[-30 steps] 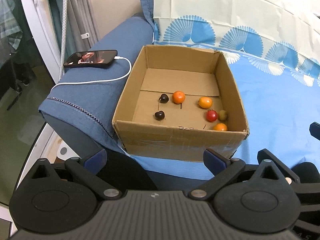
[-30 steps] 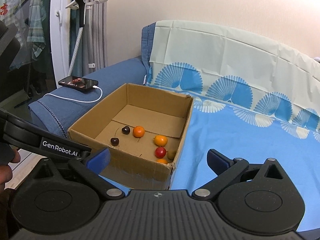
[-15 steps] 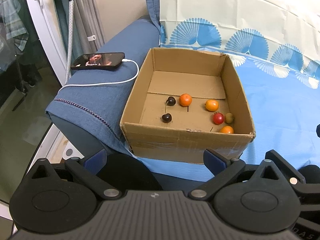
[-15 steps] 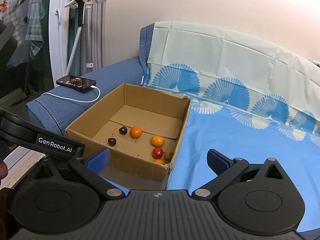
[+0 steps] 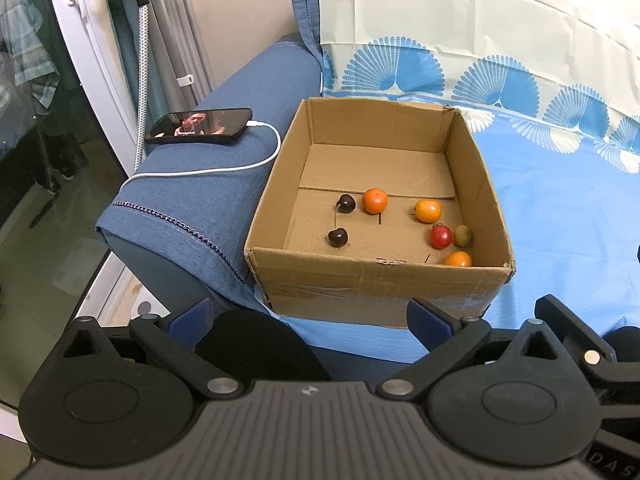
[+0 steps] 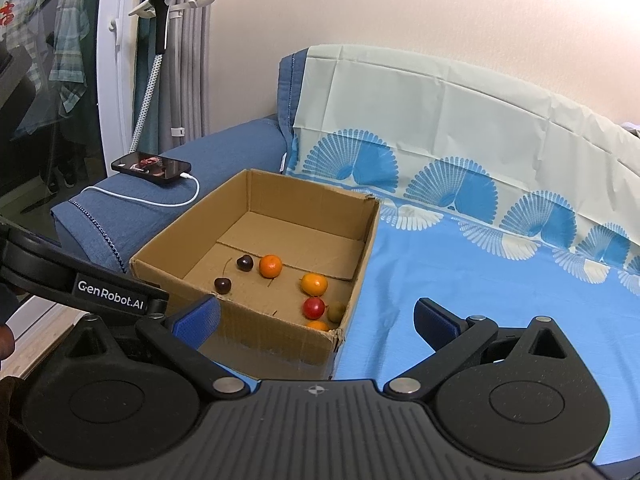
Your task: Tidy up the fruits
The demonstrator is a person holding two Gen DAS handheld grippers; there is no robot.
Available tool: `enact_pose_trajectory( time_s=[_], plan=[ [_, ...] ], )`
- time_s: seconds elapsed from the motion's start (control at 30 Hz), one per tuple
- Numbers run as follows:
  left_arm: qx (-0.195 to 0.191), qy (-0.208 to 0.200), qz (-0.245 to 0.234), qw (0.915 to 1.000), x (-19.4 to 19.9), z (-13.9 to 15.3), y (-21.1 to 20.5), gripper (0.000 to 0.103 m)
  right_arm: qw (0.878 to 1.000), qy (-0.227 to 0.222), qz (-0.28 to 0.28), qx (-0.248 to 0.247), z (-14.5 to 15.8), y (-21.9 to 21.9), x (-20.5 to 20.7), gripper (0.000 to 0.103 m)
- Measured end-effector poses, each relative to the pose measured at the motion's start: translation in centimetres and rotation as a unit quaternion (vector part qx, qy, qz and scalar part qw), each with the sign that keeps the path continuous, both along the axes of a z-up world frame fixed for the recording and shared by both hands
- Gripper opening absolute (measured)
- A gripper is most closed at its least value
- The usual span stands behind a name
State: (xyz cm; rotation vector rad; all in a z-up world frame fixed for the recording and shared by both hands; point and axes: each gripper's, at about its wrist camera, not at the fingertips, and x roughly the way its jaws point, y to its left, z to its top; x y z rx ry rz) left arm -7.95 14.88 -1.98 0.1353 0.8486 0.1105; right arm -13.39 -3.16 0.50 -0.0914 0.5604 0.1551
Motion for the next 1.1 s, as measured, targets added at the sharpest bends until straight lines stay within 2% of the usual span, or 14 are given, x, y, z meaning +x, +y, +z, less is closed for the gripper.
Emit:
enact_pose_trajectory(
  time_s=[1.1],
  plan=[
    [0.006,0.007,0.002,1.0000,0.25,-0.13,-0.01,0.103,1.000,-0.002,-0.002,0.001,0.45,-0.07,0.39,0.102]
  ],
)
